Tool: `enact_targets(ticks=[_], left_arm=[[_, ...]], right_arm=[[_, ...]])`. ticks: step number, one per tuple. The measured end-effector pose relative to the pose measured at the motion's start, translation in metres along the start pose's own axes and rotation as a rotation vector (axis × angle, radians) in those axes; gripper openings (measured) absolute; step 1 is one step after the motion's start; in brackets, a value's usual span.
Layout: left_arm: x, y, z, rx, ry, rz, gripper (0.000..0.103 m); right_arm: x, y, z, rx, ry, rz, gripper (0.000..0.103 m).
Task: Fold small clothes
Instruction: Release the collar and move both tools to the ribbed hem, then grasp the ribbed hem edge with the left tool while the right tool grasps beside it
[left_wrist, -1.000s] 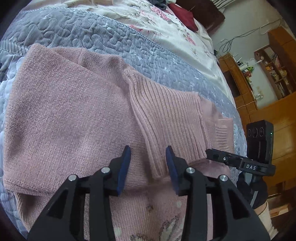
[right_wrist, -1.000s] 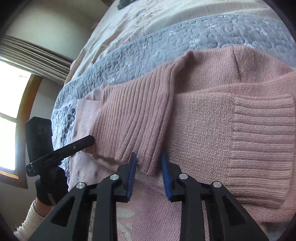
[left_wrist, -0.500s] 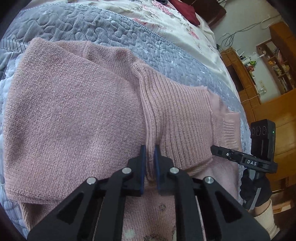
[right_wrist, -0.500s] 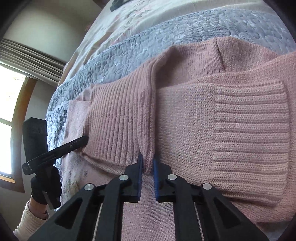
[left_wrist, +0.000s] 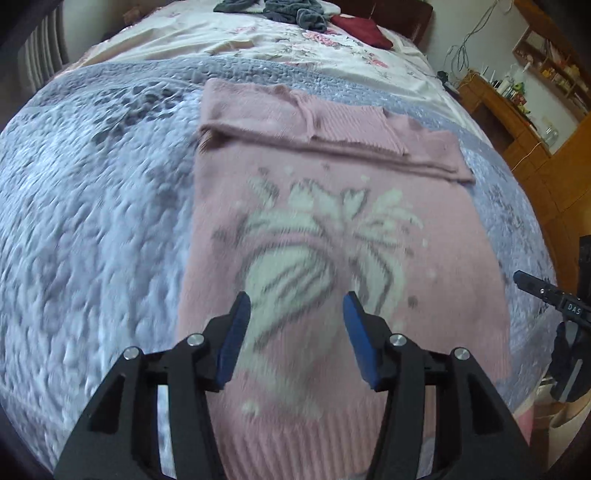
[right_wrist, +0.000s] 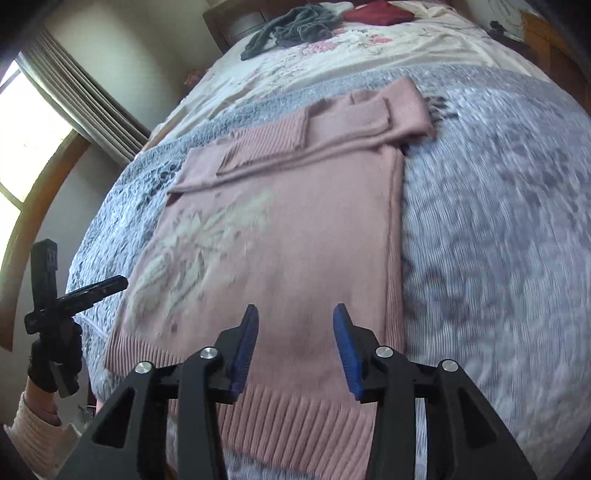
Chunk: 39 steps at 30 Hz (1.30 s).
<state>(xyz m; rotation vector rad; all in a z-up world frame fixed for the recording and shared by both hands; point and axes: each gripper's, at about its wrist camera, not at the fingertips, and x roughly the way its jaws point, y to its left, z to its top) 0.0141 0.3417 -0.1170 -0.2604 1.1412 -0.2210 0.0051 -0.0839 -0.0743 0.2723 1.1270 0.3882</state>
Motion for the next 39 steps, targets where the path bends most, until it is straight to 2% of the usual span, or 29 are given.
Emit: enact_targets(ticks=[2, 4, 6, 9, 14, 21, 23, 25, 27, 31, 32, 35, 39], left_arm=[[-0.018, 0.012, -0.029, -0.027, 0.008, 0.031, 0.058], [-0.032, 0.027, -0.053, -0.070, 0.012, 0.042, 0.060], [-0.040, 0.042, -0.071, -0.104, 0.020, 0.061, 0.060], [-0.045, 0.056, -0.088, -0.148, 0.036, 0.046, 0.060], [-0.037, 0.059, -0.102, -0.169, 0.069, 0.008, 0.061], [-0.013, 0.055, -0.110, -0.191, 0.101, 0.018, 0.068], [-0.013, 0.054, -0.110, -0.201, 0.098, 0.009, 0.068], [-0.014, 0.054, -0.109, -0.219, 0.094, -0.001, 0.062], [-0.013, 0.058, -0.109, -0.238, 0.098, 0.005, 0.051], [-0.018, 0.063, -0.110, -0.278, 0.102, -0.046, 0.022], [-0.018, 0.063, -0.110, -0.283, 0.105, -0.064, 0.018], [-0.022, 0.064, -0.110, -0.320, 0.104, -0.112, 0.017], [-0.041, 0.065, -0.101, -0.364, 0.040, -0.214, 0.016]], right_arm=[[-0.017, -0.007, -0.028, 0.021, 0.014, -0.006, 0.046], [-0.031, -0.013, -0.049, 0.048, 0.013, -0.040, 0.053], [-0.042, -0.021, -0.066, 0.077, 0.019, -0.042, 0.054], [-0.050, -0.030, -0.086, 0.110, 0.021, -0.036, 0.054], [-0.034, -0.046, -0.103, 0.154, 0.061, -0.037, 0.054], [-0.006, -0.054, -0.104, 0.173, 0.110, -0.014, 0.055], [-0.002, -0.051, -0.102, 0.168, 0.122, 0.019, 0.048], [0.007, -0.048, -0.101, 0.177, 0.147, 0.048, 0.028], [0.012, -0.045, -0.102, 0.183, 0.168, 0.063, 0.016], [0.009, -0.044, -0.101, 0.210, 0.151, 0.131, 0.011], [0.006, -0.045, -0.100, 0.221, 0.142, 0.154, 0.011], [-0.006, -0.047, -0.095, 0.237, 0.113, 0.227, 0.011], [-0.026, -0.045, -0.077, 0.242, 0.070, 0.321, 0.011]])
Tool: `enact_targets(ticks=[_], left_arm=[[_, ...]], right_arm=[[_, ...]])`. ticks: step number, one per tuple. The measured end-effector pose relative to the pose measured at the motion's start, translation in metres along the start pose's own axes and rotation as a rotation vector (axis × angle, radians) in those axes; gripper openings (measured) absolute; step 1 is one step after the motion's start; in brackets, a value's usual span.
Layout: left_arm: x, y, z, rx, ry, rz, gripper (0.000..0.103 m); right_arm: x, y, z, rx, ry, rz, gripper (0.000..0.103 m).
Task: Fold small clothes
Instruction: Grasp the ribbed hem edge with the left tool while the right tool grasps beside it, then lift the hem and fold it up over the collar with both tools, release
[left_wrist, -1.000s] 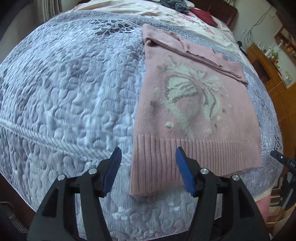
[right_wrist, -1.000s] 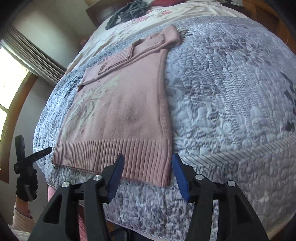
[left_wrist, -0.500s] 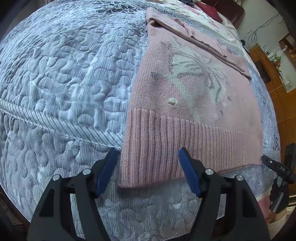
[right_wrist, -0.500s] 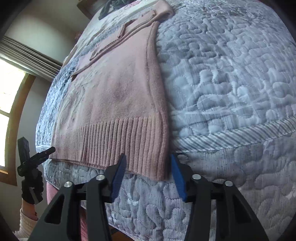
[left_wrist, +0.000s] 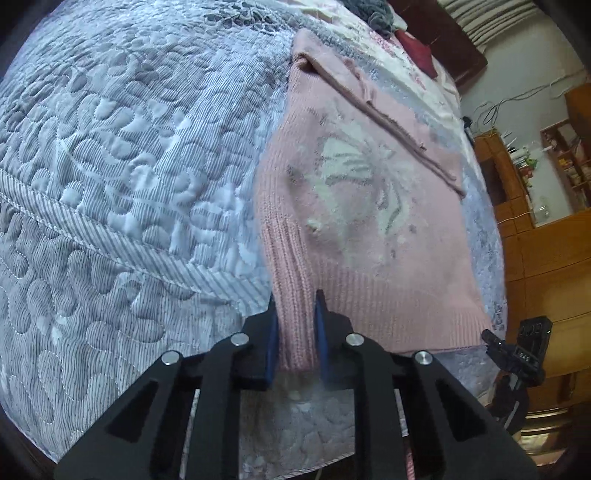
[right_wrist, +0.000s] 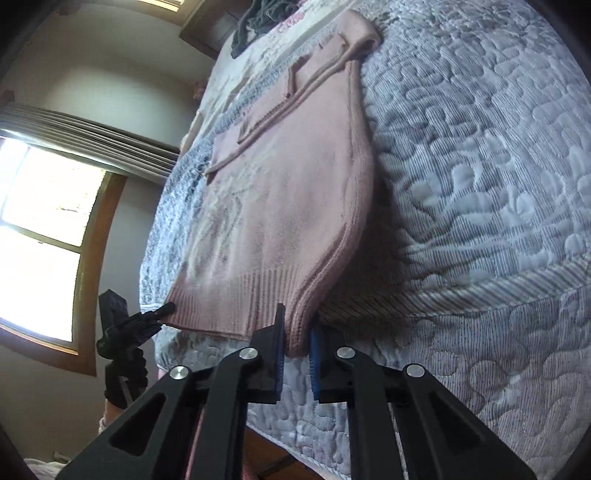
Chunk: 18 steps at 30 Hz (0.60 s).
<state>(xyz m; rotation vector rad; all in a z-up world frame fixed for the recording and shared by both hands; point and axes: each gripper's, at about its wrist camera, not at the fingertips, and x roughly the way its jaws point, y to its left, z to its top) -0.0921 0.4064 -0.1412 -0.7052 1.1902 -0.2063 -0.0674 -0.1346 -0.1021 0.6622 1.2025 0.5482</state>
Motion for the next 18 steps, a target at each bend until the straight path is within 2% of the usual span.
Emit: enact_targets(ticks=[2, 5, 11, 18], left_arm=[[-0.011, -0.006, 0.009, -0.008, -0.033, -0.049, 0.015], [-0.020, -0.020, 0.027, 0.008, -0.067, -0.073, 0.014], [-0.012, -0.035, 0.070, 0.023, -0.093, -0.062, 0.011], [0.013, -0.027, 0.114, -0.016, -0.092, -0.030, 0.010]], right_arm=[[-0.008, 0.006, 0.012, 0.002, -0.016, 0.045, 0.011], [-0.017, 0.016, 0.035, 0.000, -0.038, 0.078, 0.010], [-0.017, 0.020, 0.078, 0.018, -0.057, 0.074, 0.010], [-0.001, 0.006, 0.121, 0.082, -0.058, 0.061, 0.010]])
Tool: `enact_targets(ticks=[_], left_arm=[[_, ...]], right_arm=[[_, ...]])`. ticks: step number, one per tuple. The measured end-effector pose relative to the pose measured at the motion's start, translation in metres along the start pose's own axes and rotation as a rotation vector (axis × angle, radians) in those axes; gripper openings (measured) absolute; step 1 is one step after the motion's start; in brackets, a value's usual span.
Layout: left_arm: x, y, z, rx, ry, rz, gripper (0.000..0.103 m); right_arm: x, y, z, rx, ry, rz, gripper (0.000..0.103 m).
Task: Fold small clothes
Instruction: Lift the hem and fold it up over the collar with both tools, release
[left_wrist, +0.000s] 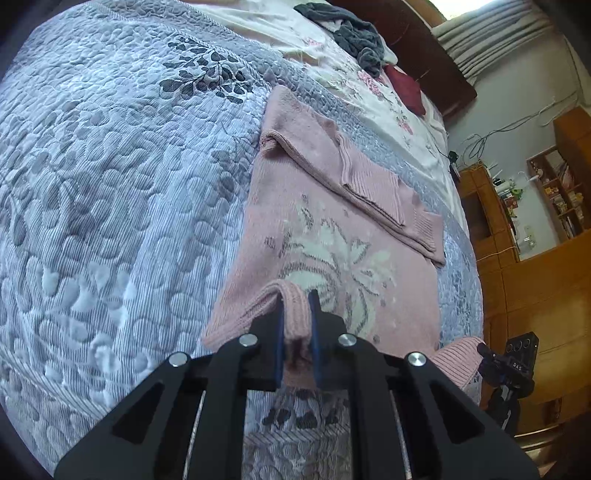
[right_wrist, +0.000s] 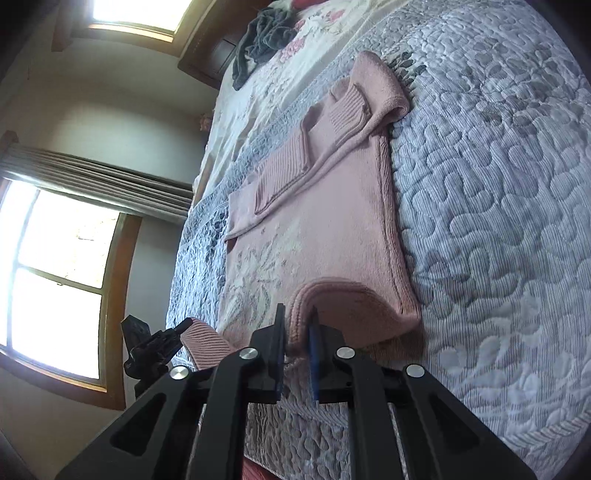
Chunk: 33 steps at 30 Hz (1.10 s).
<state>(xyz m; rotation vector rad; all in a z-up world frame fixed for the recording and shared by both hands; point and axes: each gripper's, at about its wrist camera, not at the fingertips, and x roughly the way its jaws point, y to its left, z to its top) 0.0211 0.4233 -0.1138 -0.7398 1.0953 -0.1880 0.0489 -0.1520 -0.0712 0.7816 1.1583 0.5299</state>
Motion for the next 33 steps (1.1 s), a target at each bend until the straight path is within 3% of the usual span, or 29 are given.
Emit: enact_targets(ticks=[8, 12, 17, 18, 20, 21, 22, 23, 27, 30, 33], left_arm=[[0.050, 0.015, 0.043, -0.030, 0.016, 0.075, 0.010], [0.072, 0.023, 0.058, -0.057, 0.041, 0.076, 0.010], [0.081, 0.022, 0.070, -0.039, 0.047, 0.097, 0.021], [0.078, 0.023, 0.071, -0.045, 0.039, 0.103, 0.033], [0.068, 0.028, 0.074, -0.064, 0.014, 0.103, 0.040], [0.062, 0.030, 0.075, -0.074, 0.006, 0.095, 0.041], [0.057, 0.031, 0.076, -0.079, -0.002, 0.086, 0.043], [0.052, 0.032, 0.076, -0.074, -0.009, 0.084, 0.045], [0.043, 0.020, 0.073, 0.024, -0.006, 0.098, 0.054], [0.047, 0.006, 0.072, 0.104, 0.007, 0.110, 0.062], [0.062, -0.006, 0.070, 0.179, 0.028, 0.151, 0.064]], right_arm=[[0.041, -0.031, 0.056, 0.084, 0.015, -0.047, 0.010], [0.066, -0.046, 0.072, 0.116, 0.047, -0.080, 0.010], [0.078, -0.053, 0.080, 0.139, 0.067, -0.082, 0.013], [0.078, -0.052, 0.081, 0.131, 0.067, -0.087, 0.014], [0.070, -0.050, 0.081, 0.105, 0.069, -0.101, 0.018], [0.064, -0.048, 0.081, 0.089, 0.060, -0.117, 0.027], [0.060, -0.045, 0.081, 0.068, 0.047, -0.146, 0.043], [0.054, -0.043, 0.081, 0.053, 0.036, -0.172, 0.049], [0.041, -0.031, 0.084, -0.009, 0.017, -0.186, 0.049], [0.048, -0.014, 0.083, -0.118, 0.053, -0.250, 0.049], [0.064, -0.001, 0.080, -0.211, 0.098, -0.313, 0.052]])
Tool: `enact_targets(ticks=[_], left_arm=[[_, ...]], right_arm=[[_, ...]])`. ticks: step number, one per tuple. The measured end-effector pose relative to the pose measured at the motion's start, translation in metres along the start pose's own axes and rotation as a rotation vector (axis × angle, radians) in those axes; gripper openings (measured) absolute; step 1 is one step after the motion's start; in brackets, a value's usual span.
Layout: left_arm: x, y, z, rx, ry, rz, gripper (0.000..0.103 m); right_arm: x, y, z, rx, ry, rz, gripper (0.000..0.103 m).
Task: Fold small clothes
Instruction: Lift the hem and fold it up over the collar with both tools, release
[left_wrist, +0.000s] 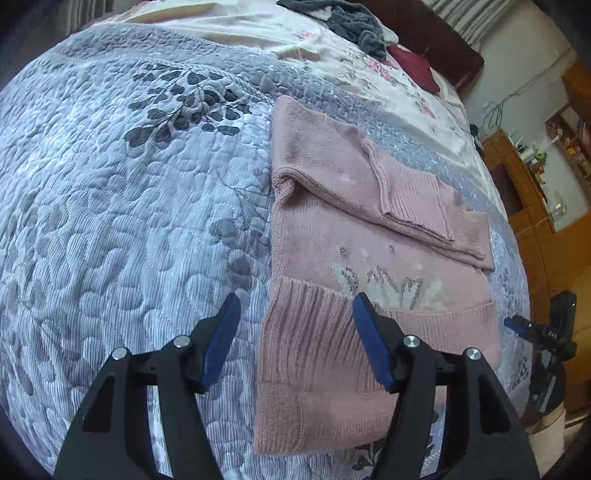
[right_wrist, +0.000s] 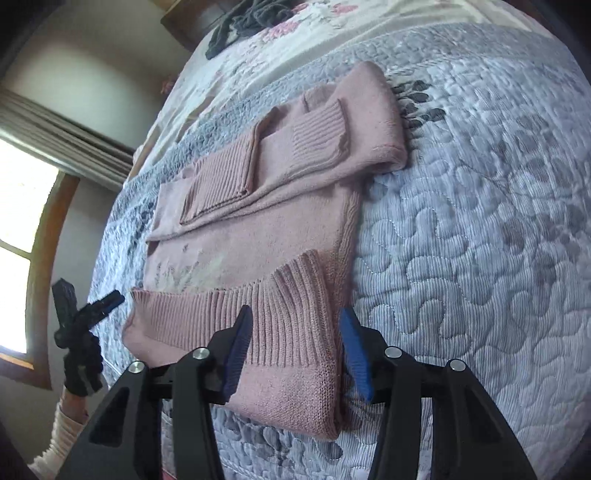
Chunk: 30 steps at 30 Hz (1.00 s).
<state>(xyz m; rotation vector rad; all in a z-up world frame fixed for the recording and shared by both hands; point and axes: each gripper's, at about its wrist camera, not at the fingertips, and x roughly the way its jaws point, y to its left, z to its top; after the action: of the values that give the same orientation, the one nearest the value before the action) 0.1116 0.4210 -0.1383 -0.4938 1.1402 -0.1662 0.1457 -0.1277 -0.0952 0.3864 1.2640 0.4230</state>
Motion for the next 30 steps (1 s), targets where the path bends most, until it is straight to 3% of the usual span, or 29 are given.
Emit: enact_targets(ticks=[6, 8, 10, 12, 15, 25, 30], left_arm=[[0.033, -0.020, -0.002, 0.123, 0.071, 0.086, 0.066], [0.041, -0.024, -0.005, 0.153, 0.079, 0.116, 0.059], [0.045, -0.029, -0.008, 0.189, 0.081, 0.132, 0.034], [0.043, -0.034, -0.011, 0.212, 0.068, 0.144, 0.021], [0.029, -0.035, -0.014, 0.198, 0.028, 0.132, 0.014], [-0.047, -0.044, -0.057, 0.180, -0.153, 0.036, 0.013], [-0.070, -0.057, -0.031, 0.158, -0.245, 0.007, 0.013]], right_arm=[[0.037, 0.017, -0.001, -0.126, 0.092, -0.129, 0.058], [0.045, 0.022, -0.005, -0.187, 0.102, -0.193, 0.049], [0.045, 0.027, -0.009, -0.235, 0.092, -0.232, 0.024], [0.036, 0.029, -0.012, -0.229, 0.060, -0.223, 0.017], [0.016, 0.028, -0.020, -0.210, 0.010, -0.203, 0.014], [-0.044, 0.041, -0.058, -0.163, -0.109, -0.059, 0.011], [-0.066, 0.055, -0.034, -0.157, -0.172, -0.027, 0.011]])
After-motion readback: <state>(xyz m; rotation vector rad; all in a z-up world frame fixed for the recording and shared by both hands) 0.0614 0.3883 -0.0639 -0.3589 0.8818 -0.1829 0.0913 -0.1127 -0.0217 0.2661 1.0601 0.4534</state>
